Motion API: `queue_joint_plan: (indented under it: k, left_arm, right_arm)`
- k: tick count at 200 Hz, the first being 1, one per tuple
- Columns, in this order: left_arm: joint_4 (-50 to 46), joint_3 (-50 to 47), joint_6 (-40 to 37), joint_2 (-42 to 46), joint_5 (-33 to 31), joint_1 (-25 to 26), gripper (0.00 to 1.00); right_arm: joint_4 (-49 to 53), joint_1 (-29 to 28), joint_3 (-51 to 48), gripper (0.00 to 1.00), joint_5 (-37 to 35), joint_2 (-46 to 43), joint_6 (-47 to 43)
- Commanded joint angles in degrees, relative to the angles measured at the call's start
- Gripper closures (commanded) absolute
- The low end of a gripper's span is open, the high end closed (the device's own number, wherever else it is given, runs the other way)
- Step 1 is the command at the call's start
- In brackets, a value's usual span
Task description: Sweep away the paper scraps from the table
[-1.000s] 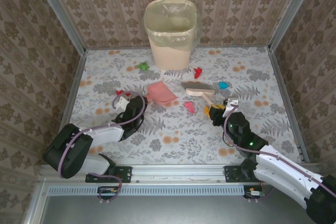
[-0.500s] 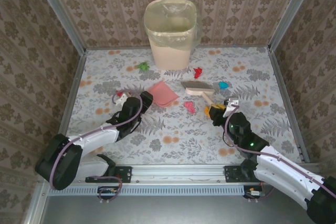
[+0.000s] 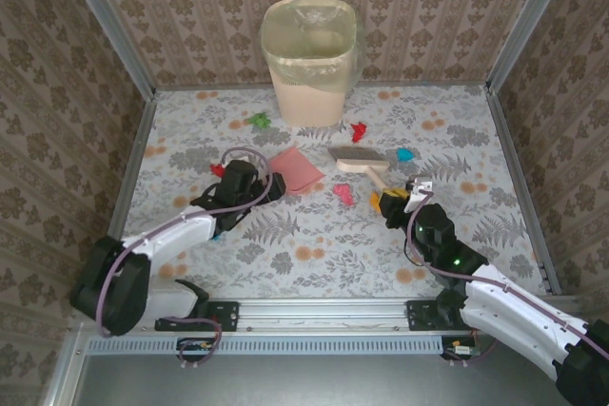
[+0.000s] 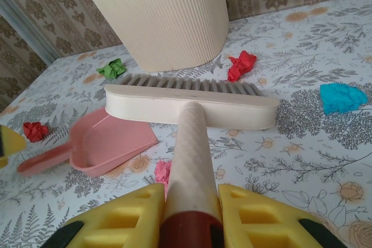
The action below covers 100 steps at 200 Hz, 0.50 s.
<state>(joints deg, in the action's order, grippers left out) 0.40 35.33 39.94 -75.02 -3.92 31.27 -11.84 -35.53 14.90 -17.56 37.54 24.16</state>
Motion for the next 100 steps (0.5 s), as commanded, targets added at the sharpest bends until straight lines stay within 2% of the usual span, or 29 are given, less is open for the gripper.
queue_joint_plan:
  k: [1, 23, 100]
  left_arm:
    - [0.37, 1.86, -4.53, -3.97, 4.71, -2.54, 0.00]
    - [2.25, 2.31, -4.55, -5.91, 8.95, -2.13, 0.00]
    - [-1.70, 6.41, -12.15, -7.04, 9.12, 7.25, 0.01]
  right_arm:
    - [-2.82, -0.42, 1.43, 1.00, -1.35, -0.89, -0.79]
    - [-2.91, -0.42, 1.41, 1.00, -1.21, -0.89, -0.99]
    - [-2.55, -0.42, 1.63, 1.00, -0.80, -1.31, -0.95]
